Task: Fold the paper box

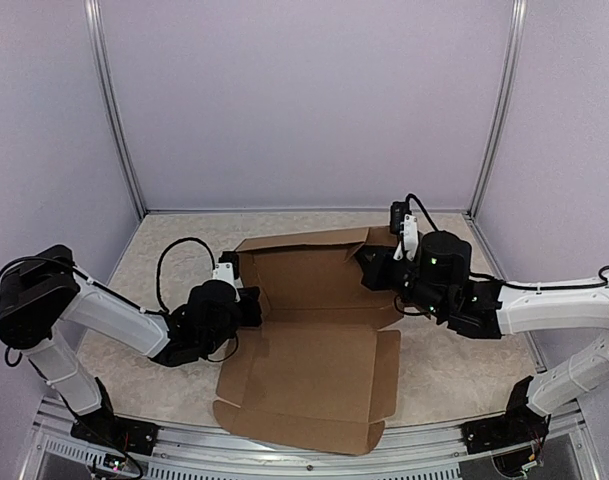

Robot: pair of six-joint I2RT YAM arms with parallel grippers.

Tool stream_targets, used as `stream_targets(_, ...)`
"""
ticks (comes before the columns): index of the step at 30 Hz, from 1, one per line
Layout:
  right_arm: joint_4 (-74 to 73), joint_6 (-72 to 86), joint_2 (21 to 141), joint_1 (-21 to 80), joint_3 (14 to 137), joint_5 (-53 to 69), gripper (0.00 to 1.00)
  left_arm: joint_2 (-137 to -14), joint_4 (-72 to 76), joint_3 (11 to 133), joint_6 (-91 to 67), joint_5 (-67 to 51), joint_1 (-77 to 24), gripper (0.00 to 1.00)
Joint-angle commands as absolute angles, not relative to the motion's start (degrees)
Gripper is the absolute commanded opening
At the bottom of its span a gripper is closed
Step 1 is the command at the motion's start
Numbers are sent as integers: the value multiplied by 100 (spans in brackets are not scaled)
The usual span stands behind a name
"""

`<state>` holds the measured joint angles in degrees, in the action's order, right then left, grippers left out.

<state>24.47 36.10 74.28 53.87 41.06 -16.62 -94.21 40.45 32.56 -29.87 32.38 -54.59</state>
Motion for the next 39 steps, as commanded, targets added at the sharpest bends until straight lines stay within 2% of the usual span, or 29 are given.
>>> stream_targets(1, 3442, 3722, 7554, 5353, 4024, -1279, 0, -9309, 3955, 3462, -3269, 2843, -5503, 0)
stream_targets(13, 3910, 3305, 7733, 5362, 4378, -1063, 0, -9223, 4028, 3424, -3667, 2509, -5406, 0)
stream_targets(22, 2846, 2946, 7323, 5379, 4596, -710, 0, -9197, 4288, 3225, -4015, 2051, -4895, 0)
stream_targets(35, 987, 2109, 5800, 5386, 4449, 300, 0, -9108, 4895, 2915, -4702, 1081, -4211, 0)
stream_targets(39, 947, 1793, 5250, 5392, 4089, 814, 0, -9049, 5009, 2865, -4881, 825, -4147, 0)
